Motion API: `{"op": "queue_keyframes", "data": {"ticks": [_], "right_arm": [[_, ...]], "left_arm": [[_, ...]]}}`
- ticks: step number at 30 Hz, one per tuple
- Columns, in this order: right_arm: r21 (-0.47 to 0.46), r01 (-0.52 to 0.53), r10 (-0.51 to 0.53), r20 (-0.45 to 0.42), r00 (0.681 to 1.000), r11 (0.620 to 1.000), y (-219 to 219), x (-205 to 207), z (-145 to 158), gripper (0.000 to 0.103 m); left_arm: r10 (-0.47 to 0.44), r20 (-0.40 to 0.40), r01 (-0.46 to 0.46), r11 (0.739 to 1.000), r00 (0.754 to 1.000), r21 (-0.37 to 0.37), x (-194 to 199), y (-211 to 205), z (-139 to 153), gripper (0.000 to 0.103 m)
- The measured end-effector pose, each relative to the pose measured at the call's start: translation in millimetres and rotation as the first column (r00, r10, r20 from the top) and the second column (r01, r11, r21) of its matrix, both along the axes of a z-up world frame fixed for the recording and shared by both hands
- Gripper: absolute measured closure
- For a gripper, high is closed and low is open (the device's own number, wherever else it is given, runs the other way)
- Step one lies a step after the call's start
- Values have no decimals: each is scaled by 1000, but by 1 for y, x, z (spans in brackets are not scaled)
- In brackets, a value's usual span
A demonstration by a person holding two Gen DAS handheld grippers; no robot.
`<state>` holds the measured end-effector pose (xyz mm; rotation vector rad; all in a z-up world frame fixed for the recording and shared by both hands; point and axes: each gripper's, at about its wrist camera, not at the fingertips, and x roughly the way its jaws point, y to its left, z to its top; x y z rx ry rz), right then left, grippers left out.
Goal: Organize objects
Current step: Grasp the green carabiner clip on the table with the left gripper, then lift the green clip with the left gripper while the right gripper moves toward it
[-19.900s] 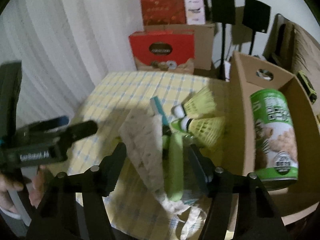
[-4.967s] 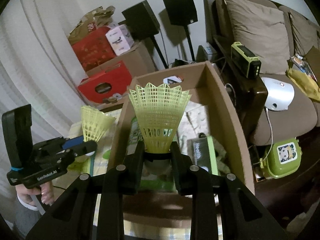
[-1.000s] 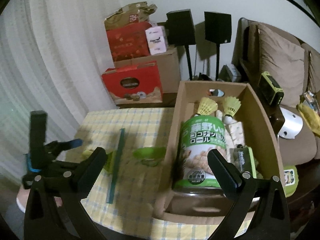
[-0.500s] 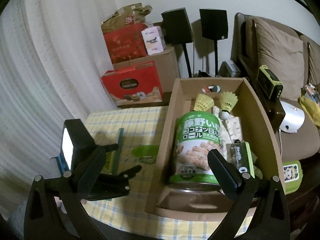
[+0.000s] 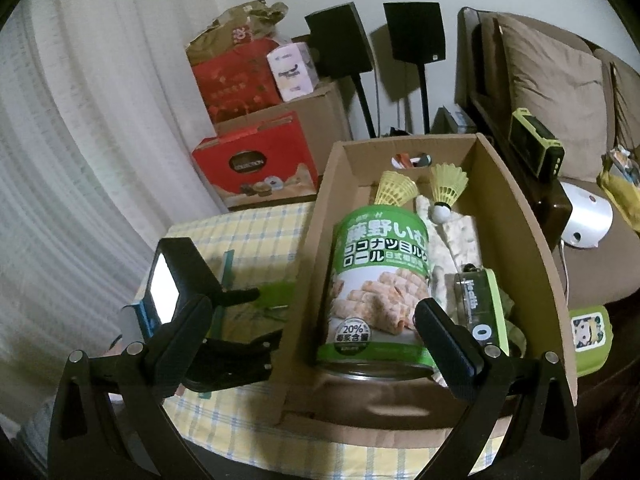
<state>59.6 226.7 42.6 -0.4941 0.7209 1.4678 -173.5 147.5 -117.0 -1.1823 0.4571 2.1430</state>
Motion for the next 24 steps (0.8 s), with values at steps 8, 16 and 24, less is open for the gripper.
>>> {"op": "queue_keyframes", "data": {"ticks": [8,16,24], "right_arm": [[-10,3,-3,-12,1000,1000,1,1,-6,1],[-14,8,-8,-15,1000,1000,1,-2,-7,1],[-20,-19,19,-22,1000,1000,5,-17,-4,1]], "left_arm": [[-22,-24,22,1000,999,18,4,1,-1,76],[-27,-6,28,999,1000,30,13,-8,2,82],[50,9,-51,988,999,149,26,-48,25,82]]}}
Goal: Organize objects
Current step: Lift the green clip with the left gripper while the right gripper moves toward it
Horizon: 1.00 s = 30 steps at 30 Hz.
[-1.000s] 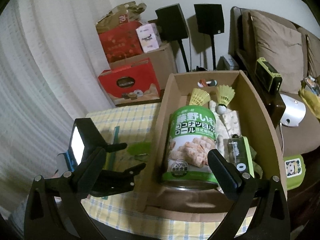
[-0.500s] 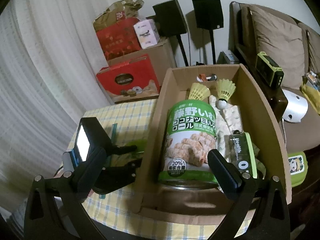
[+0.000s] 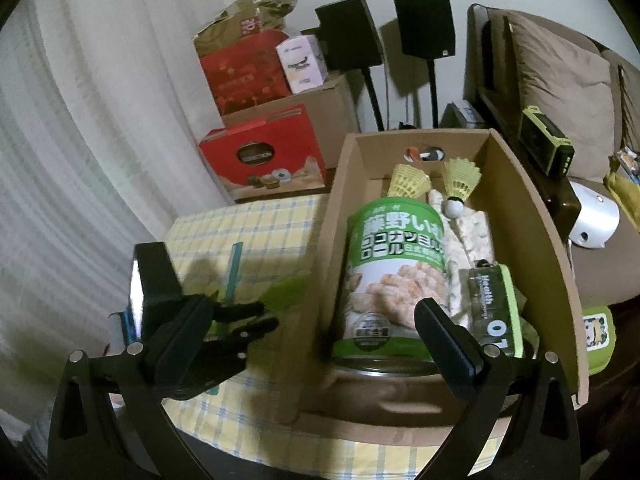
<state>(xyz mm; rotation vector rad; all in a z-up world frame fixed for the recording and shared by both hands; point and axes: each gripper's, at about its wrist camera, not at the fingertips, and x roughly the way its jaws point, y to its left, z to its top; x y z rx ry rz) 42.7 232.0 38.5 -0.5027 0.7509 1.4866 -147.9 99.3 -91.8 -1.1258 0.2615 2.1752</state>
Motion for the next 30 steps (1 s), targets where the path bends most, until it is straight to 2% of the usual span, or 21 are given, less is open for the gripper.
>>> {"op": "queue_keyframes", "data": {"ticks": [4,8,18,22,24,30], "right_arm": [[-15,-20,20,-22,1000,1000,7,-12,-2,4],[-42,-49,47,-32,998,998,19,-30,-8,13],[-168,-94,101,32,994,981,68,-78,-42,39],[-234,-77,91,51,995,969,94,-87,-66,41],[-259,-55,74,64,995,964,103,-89,-77,46],[-326,-2,42,115,992,945,125,-97,-108,48]], "left_arm": [[67,10,-68,996,998,54,7,-27,16,82],[123,23,-124,987,992,100,13,-51,29,82],[228,57,-234,965,972,120,25,-94,39,82],[256,61,-262,959,965,112,28,-107,36,82],[263,64,-269,956,963,120,28,-113,35,82],[269,68,-276,950,961,144,30,-124,33,82]]}}
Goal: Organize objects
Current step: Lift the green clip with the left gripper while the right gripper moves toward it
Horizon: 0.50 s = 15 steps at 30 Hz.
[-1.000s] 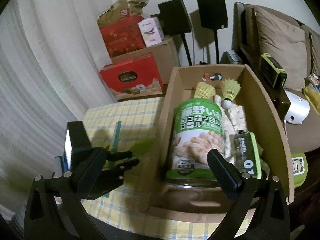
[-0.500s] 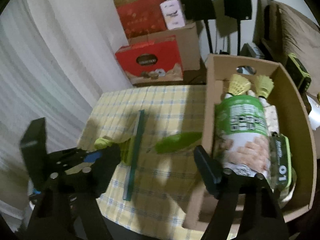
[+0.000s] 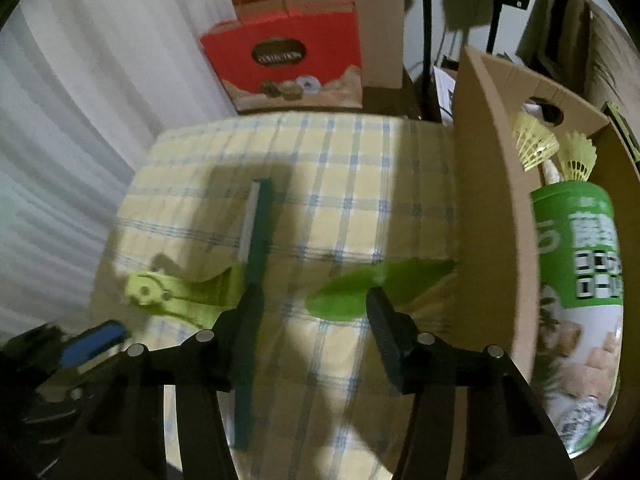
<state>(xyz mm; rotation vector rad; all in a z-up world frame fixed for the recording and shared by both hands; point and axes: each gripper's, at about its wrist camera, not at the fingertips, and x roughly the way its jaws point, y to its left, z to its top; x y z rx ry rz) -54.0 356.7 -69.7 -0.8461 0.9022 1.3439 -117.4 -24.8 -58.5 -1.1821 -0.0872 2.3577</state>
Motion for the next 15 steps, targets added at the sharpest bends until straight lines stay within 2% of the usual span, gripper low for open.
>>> {"op": "queue_keyframes", "data": {"ticks": [6,8,11,15], "right_arm": [[-27,59,-57,83,995,998,14,-3,-15,49],[-28,114,-111,90,990,993,11,1,-16,49],[-49,195,-196,-21,980,980,3,13,-18,36],[-101,266,-275,-88,957,959,3,23,-29,35]], "left_arm": [[-11,-10,11,1000,1000,20,2,-2,2,82],[-11,-13,12,1000,1000,26,2,-4,3,82],[-11,-11,11,999,1000,39,4,-7,2,82],[-10,-15,11,999,1000,52,5,-9,5,82]]}}
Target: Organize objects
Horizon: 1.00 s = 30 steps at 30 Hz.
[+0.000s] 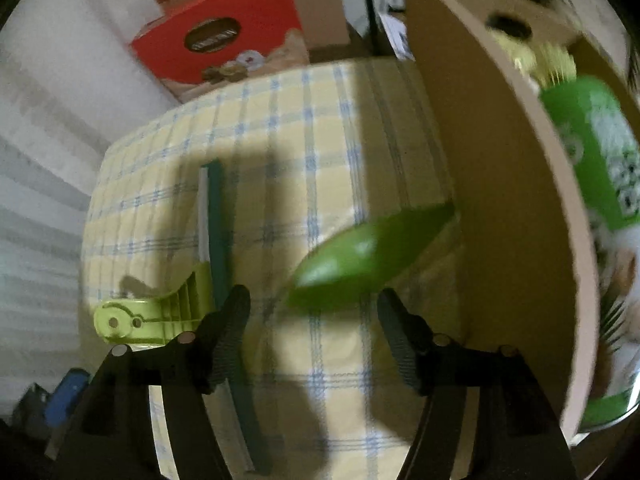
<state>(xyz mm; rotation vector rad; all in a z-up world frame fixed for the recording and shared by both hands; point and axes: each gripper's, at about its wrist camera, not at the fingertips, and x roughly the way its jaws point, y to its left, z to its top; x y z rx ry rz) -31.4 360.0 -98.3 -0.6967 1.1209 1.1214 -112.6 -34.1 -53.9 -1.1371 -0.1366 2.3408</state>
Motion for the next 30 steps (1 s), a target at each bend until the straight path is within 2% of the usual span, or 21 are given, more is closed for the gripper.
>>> {"op": "queue_keyframes", "data": {"ticks": [4,9,13,16,17,20,23,25,27,30], "right_arm": [[3,49,-49,7,999,999,3,2,-4,34],[27,89,-89,20,996,996,9,2,-5,27],[50,39,-42,54,998,998,20,-6,-4,27],[45,2,-7,122,993,999,29,-12,-5,27],[45,40,-46,132,990,998,30,-13,-5,27],[48,65,-69,82,994,997,29,-9,-3,27],[66,14,-15,27,1000,998,27,-12,7,37],[98,-36,27,89,996,995,29,-16,19,37],[69,-99,86,170,982,993,36,-18,23,36],[15,-162,157,171,973,987,51,-11,19,36]], "left_arm": [[0,-7,0,1000,1000,13,3,-2,3,82],[4,-4,-4,1000,1000,21,4,-6,4,82],[3,-4,-3,1000,1000,23,4,-6,4,82],[6,-2,-6,1000,1000,28,4,-8,4,82],[6,-1,-6,1000,1000,30,4,-8,4,82],[8,-3,-8,999,1000,36,5,-11,5,82],[9,-7,-9,999,1000,33,5,-13,5,82],[9,-7,-8,999,1000,35,5,-13,5,82],[4,-7,-4,999,1000,38,5,-13,5,82],[-5,-6,5,999,1000,40,6,-12,6,82]]}}
